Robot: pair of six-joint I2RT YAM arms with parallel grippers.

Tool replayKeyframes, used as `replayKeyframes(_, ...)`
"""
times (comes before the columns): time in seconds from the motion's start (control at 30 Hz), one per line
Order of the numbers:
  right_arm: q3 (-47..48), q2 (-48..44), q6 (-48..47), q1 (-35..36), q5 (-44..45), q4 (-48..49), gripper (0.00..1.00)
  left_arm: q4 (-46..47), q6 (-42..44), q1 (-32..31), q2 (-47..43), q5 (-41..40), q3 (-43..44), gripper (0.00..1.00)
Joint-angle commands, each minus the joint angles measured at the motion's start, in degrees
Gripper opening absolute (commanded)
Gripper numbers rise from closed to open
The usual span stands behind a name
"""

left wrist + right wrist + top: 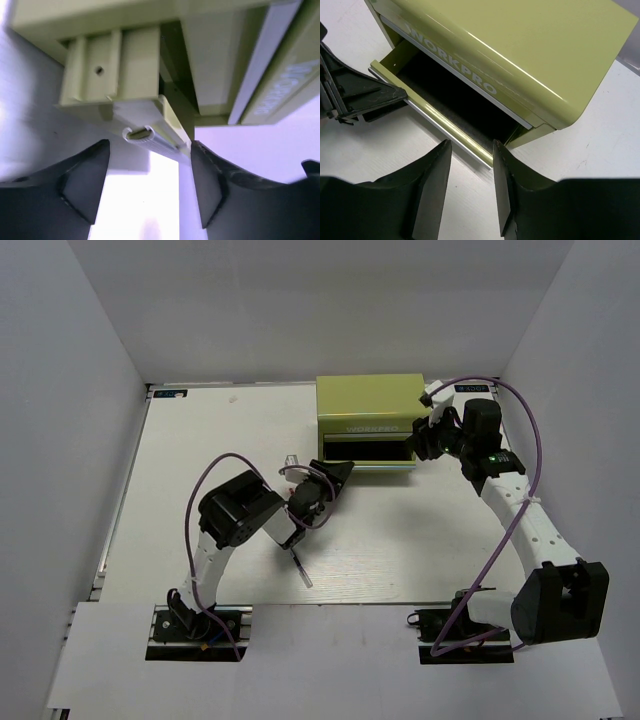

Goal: Sort the stationery into containers
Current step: Open the drawer, then grab a piece of stationery with the right arm

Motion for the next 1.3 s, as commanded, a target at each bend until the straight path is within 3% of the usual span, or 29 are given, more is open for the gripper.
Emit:
replayKeyframes(0.0, 2.61, -0.25, -0.72, -0.1, -1.33, -1.14, 0.47, -2.77, 2.95, 0.73, -4.86, 1.08, -0.64, 0.78)
replayKeyframes(0.17, 2.79, -0.34, -2.39, -0.1, -2.91, -2.28, 0.54, -3.3, 7.78, 0.73, -9.78, 5.91, -2.3, 0.82)
replayKeyframes(0.23, 3.4, -0.51, -3.18, -0.36, -5.45, -3.33, 0.66, -3.91, 12.07, 0.73, -13.89, 10.54, -3.1, 0.82)
replayKeyframes(0.27, 3.4, -0.51, -3.36, -0.1, -5.47, -3.78, 0.66, -5.22, 13.66, 0.12, -15.66, 12.23, -3.11, 0.82)
replayKeyframes(0.3, 3.4, -1.12, -3.54, -0.27, -7.29, -3.95, 0.79, -9.15, 15.33, 0.12, -17.59, 15.72, -3.11, 0.82)
replayKeyframes(0.33, 3.14, -1.39, -3.97, -0.27, -8.1, -4.3, 0.85, -11.71, 16.83, -0.67, -19.61, 17.15, -3.11, 0.82)
replayKeyframes(0.4, 1.83, -2.87, -4.77, -0.27, -10.56, -3.61, 0.89, -15.33, 20.34, -1.46, -26.11, 18.65, -5.29, 0.81)
replayKeyframes(0.5, 1.55, -3.41, -5.55, -0.1, -12.58, -4.56, 0.89, -24.8, 20.1, -2.17, -36.63, 18.66, -10.47, 0.65)
replayKeyframes(0.53, 2.25, -3.15, -5.99, 0.08, -14.41, -5.35, 0.87, -30.49, 20.09, -1.56, -39.73, 16.92, -13.45, 0.46)
replayKeyframes(0.6, 3.84, -1.92, -8.8, 0.34, -16.27, -11.03, 0.75, -38.41, 20.09, -0.86, -46.32, 12.8, -15.67, 0.28)
replayKeyframes(0.63, 4.28, -1.57, -9.51, 0.69, -19.24, -12.82, 0.53, -49.42, 20.79, -0.85, -52.79, 10.51, -15.67, 0.21)
replayKeyframes(0.67, 4.89, -0.35, -10.99, 2.0, -20.14, -15.27, 0.41, -55.88, 20.8, -0.85, -55.64, 8.05, -15.67, 0.12)
replayKeyframes(0.73, 4.98, 0.1, -12.58, 3.85, -20.85, -18.89, 0.19, -73.67, 21.5, -0.24, -60.04, 1.72, -12.53, 0.1)
replayKeyframes(0.8, 3.49, 0.45, -12.59, 8.51, -19.01, -19.51, 0.16, -83.24, 21.5, -0.23, -63.83, -1.8, -10.59, 0.21)
replayKeyframes(0.83, 3.05, 0.45, -12.15, 9.91, -18.13, -19.17, 0.16, -87.55, 20.19, 0.38, -64.54, -2.51, -8.75, 0.31)
replayKeyframes(0.87, 2.35, 1.32, -11.8, 13.49, -16.21, -18.99, 0.16, -94.72, 19.05, 0.38, -64.54, -2.52, -7.95, 0.5)
replayKeyframes(1.0, 3.05, 5.19, -8.9, 20.62, -10.31, -16.88, 0.26, -105.15, 14.48, 0.91, -65.69, -0.86, -5.57, 0.73)
replayKeyframes(1.07, 6.19, 9.73, -6.8, 23.8, -7.59, -16.44, 0.32, -107.44, 12.28, 0.91, -67.44, -0.16, -5.04, 0.77)
replayKeyframes(1.17, 12.43, 18.0, -2.14, 27.85, -4.59, -17.31, 0.48, -111.48, 9.46, 0.91, -72.16, 0.38, -5.83, 0.81)
replayKeyframes(1.27, 19.54, 25.55, 1.73, 31.1, -2.83, -18.28, 0.52, -115.88, 7.63, 0.91, -77.09, -0.84, -7.15, 0.83)
